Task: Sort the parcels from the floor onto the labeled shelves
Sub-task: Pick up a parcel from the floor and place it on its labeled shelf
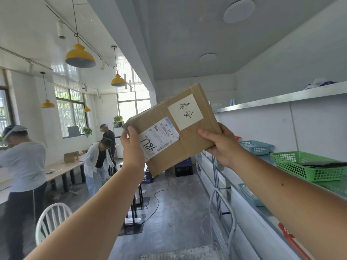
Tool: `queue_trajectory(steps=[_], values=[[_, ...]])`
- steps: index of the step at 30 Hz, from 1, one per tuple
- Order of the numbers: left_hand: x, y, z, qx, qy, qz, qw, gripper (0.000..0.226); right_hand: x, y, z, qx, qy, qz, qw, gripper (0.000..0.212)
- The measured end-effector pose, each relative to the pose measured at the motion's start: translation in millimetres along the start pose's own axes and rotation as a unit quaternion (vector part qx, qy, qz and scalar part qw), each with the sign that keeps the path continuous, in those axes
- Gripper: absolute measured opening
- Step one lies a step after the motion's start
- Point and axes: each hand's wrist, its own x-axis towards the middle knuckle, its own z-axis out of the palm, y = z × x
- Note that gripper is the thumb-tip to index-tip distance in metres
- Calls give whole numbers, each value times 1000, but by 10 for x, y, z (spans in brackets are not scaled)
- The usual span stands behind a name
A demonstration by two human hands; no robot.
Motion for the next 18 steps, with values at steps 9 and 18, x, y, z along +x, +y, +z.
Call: queue_trajectory(steps=[9, 18], values=[[-1, -135, -130, 15, -30, 25, 999, 42, -12, 57, -22, 27, 49, 9, 998, 78], [-86, -249, -104, -102, -56, -98, 988, 56, -89, 51, 119, 60, -10, 33, 998, 40]])
